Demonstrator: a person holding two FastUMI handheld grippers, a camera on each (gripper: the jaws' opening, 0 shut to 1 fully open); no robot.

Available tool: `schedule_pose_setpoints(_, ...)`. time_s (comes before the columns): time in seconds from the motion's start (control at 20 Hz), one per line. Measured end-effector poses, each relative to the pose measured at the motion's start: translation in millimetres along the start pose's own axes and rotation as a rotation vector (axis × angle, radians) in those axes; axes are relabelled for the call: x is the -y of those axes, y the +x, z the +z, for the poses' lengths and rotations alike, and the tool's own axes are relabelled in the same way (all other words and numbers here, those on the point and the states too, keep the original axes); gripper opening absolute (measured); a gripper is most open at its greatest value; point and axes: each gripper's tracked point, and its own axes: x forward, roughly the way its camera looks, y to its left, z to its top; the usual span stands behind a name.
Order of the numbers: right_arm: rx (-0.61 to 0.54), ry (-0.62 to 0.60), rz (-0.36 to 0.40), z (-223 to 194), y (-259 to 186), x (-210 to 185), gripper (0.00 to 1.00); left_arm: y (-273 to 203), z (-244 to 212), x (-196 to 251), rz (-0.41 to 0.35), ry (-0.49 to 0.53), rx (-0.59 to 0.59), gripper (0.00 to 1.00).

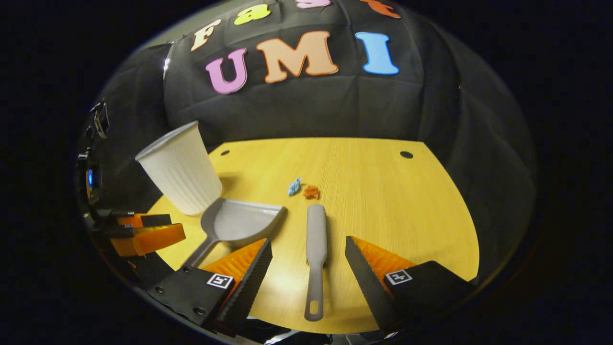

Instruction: Pick up the small broom and dustpan from the desktop, sweep the trash into the dustpan with the broom, and then empty the trash into the garbage bin.

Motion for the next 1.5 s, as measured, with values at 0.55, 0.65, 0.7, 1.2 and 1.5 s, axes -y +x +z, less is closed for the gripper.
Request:
schedule_pose_setpoints(0.55, -0.347, -0.049, -0.014, -58.1, 59.7, 16.5, 0.96, 58.9, -69.6, -19.8, 0.097, -0.003, -0.406, 0.96)
schedule_pose_setpoints(0.65, -0.373, -0.021, 0.008, -57.9, 63.1, 10.7, 1.0, 57.2, -72.3, -21.1, 0.11, 0.009, -0.443, 0.96)
schedule_pose_setpoints(0.7, -0.378, -0.014, 0.012, -56.9, 64.1, 11.5, 0.94, 57.5, -73.1, -22.9, 0.12, 0.011, -0.454, 0.96)
schedule_pose_setpoints(1.2, -0.514, 0.023, 0.04, -73.7, 77.8, 14.6, 0.41, 71.7, -90.7, -33.1, 0.171, -0.022, -0.508, 0.35)
schedule_pose_setpoints(1.5, -0.566, 0.006, 0.126, -77.0, 74.9, 12.3, 0.24, 74.0, -94.3, -28.9, 0.181, -0.06, -0.497, 0.27)
